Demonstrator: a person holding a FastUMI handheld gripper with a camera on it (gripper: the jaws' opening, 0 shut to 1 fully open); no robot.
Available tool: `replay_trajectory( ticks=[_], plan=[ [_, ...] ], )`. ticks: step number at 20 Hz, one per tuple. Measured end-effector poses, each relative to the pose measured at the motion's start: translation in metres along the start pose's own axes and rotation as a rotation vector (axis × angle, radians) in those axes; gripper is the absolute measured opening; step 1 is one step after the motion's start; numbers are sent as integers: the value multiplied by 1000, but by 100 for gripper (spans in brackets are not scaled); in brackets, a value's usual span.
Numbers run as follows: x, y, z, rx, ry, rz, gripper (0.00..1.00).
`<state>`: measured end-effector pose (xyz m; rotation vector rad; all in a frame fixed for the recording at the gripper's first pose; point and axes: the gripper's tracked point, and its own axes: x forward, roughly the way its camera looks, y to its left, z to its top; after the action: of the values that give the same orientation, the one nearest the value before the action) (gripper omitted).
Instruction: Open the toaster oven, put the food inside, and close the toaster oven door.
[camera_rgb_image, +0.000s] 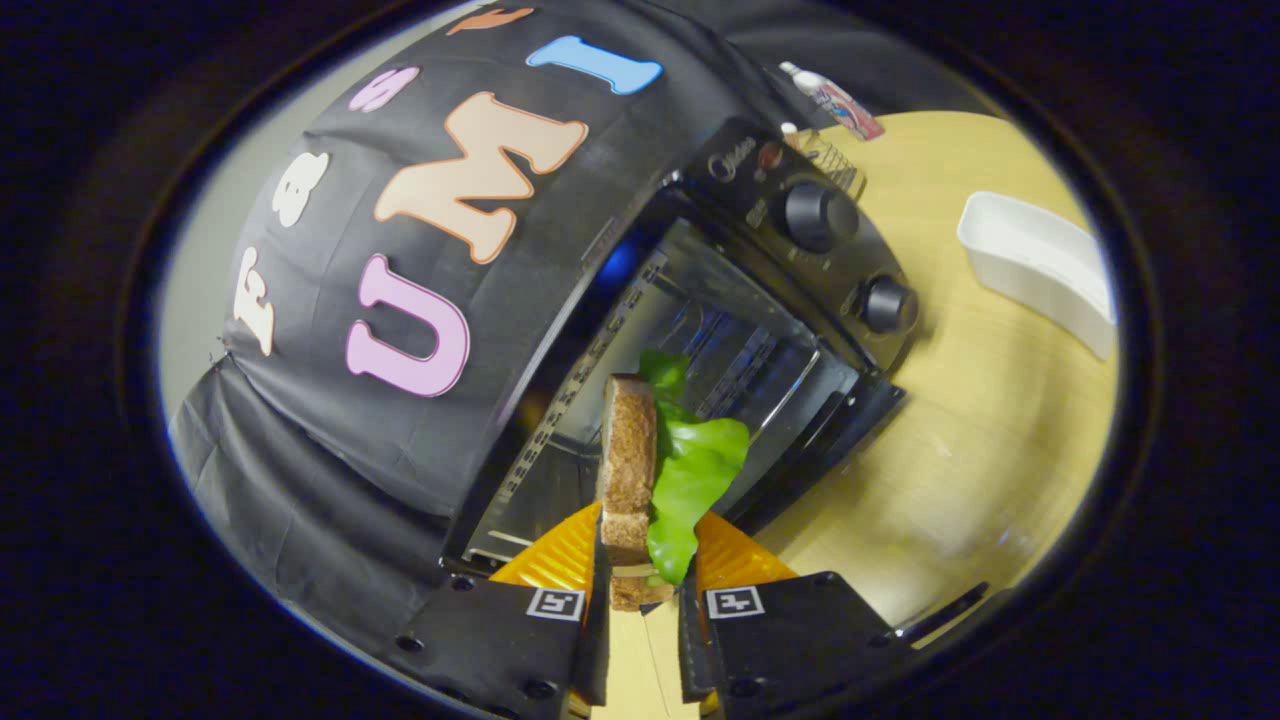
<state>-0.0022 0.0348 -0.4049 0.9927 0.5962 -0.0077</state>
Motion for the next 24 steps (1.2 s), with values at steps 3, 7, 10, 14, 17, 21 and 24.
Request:
replay_trajectory(
  ticks=[3,7,10,14,17,21,24],
  plan=[
    [21,4,1,35,-6,12,30],
    [49,5,7,75,-20,14,30],
    [63,6,6,81,-5,24,30],
    [69,11,8,81,-5,27,32],
    [65,4,4,56,-5,-15,38],
    [59,-2,17,-41,-73,-81,56],
    [47,-3,22,-95,-107,-115,69]
  ],
)
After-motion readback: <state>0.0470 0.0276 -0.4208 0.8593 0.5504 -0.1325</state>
